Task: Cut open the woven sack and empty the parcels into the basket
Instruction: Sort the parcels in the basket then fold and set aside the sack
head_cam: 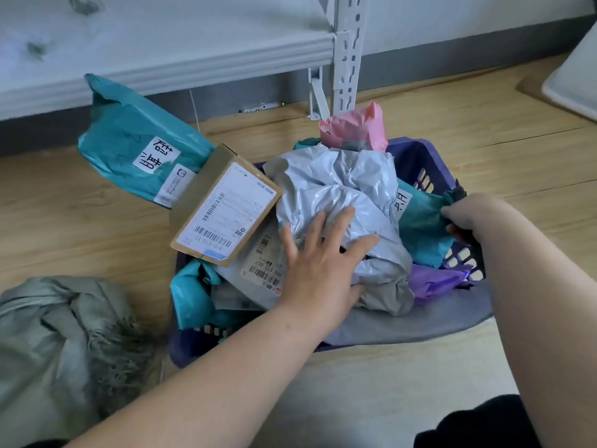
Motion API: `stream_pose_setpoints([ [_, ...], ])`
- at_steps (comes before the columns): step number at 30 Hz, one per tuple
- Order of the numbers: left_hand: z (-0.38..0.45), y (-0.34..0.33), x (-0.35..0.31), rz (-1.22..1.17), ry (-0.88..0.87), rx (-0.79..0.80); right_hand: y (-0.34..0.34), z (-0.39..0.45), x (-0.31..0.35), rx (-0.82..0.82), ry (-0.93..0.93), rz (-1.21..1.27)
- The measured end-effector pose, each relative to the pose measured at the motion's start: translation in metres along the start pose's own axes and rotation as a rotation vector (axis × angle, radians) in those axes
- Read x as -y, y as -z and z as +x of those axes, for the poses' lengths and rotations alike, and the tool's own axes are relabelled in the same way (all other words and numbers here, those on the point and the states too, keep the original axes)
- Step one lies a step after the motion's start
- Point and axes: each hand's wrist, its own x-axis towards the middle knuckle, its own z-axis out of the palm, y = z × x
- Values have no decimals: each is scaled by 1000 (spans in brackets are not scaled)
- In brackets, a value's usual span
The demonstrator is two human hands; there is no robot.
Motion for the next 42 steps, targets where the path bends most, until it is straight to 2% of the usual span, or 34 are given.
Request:
stream_pose_setpoints([
  [8, -13, 0, 83, 107, 167, -22, -69, -15, 59, 95, 145, -12],
  [15, -32, 18, 166, 140, 288, 8, -135, -45, 123, 275, 105, 19],
  [22, -51, 18, 212, 97, 387, -41, -182, -70, 149, 258, 211, 108],
  [28, -47, 34, 208, 5, 327, 14, -178, -86, 159, 222, 144, -3],
  [31, -42, 51, 199, -60, 273, -23, -172, -92, 163, 180, 140, -92],
  [34, -36, 62, 178, -207, 118, -25, -167, -93, 163, 175, 143, -104],
  [36, -29, 66, 154, -283, -20, 106, -158, -89, 162, 173, 154, -95],
  [38, -19, 53, 127, -230, -128, 184, -147, -82, 157, 156, 142, -71],
  [40, 1, 38, 108, -130, -150, 80, -134, -68, 150, 151, 157, -49],
  [42, 21, 28, 97, -20, -74, 46, -126, -52, 143, 169, 167, -10],
])
